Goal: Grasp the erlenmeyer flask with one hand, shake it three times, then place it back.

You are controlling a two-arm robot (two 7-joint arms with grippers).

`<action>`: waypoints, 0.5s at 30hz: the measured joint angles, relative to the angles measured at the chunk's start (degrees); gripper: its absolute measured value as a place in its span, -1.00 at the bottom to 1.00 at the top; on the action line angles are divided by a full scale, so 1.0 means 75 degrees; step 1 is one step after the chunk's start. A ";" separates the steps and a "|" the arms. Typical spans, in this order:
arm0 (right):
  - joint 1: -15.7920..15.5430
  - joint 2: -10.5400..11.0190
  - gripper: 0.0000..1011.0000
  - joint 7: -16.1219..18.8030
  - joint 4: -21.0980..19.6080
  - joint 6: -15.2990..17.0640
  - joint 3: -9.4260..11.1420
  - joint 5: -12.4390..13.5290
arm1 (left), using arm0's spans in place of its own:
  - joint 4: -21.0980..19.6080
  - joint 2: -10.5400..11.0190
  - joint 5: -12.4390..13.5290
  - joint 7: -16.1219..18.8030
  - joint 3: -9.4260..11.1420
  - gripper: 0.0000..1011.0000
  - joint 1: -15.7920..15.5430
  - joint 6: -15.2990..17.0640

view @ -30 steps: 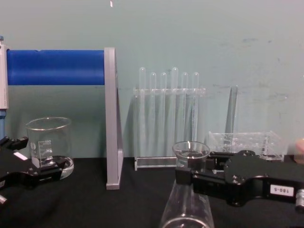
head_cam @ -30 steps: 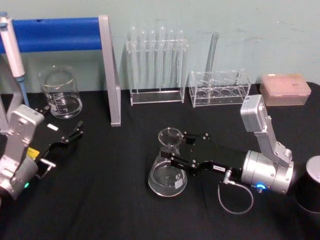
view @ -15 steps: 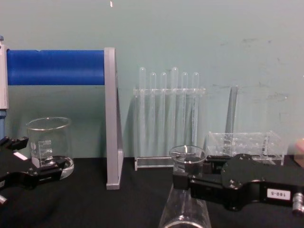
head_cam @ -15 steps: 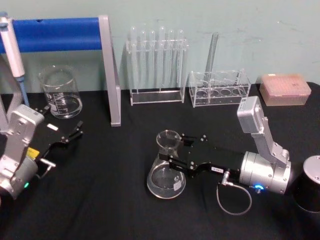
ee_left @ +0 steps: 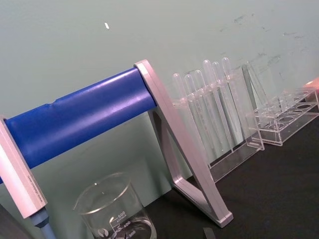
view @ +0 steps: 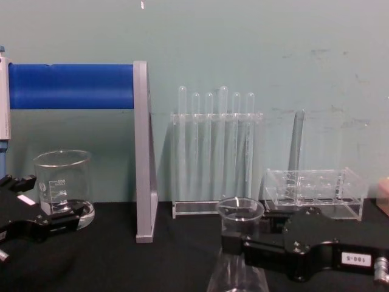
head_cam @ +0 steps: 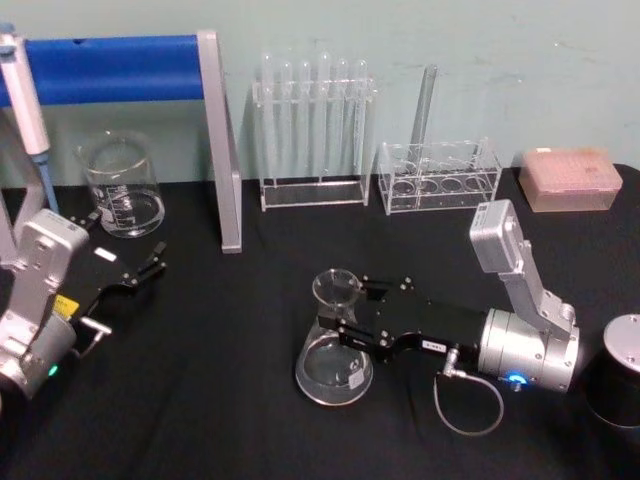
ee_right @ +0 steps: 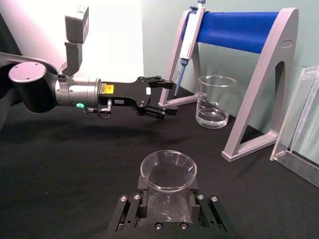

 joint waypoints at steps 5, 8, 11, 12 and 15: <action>0.0022 0.0020 -0.11 -0.0002 0.0047 -0.0019 -0.0051 0.0012 | 0.0000 0.0000 0.0000 0.0000 0.0000 0.98 0.0000 0.0000; 0.0026 0.0027 -0.11 -0.0005 0.0060 -0.0022 -0.0063 0.0017 | 0.0000 0.0000 0.0000 0.0000 0.0000 0.98 0.0000 0.0000; 0.0033 0.0032 -0.11 -0.0013 0.0085 -0.0022 -0.0077 0.0035 | 0.0000 0.0000 0.0000 0.0000 0.0000 0.98 0.0000 0.0000; 0.0035 0.0032 -0.11 -0.0014 0.0093 -0.0022 -0.0079 0.0041 | 0.0000 0.0000 0.0000 0.0000 0.0000 0.98 0.0000 0.0000; 0.0041 0.0032 -0.11 -0.0025 0.0111 -0.0017 -0.0085 0.0061 | 0.0000 0.0000 0.0000 0.0000 0.0000 0.98 -0.0001 0.0000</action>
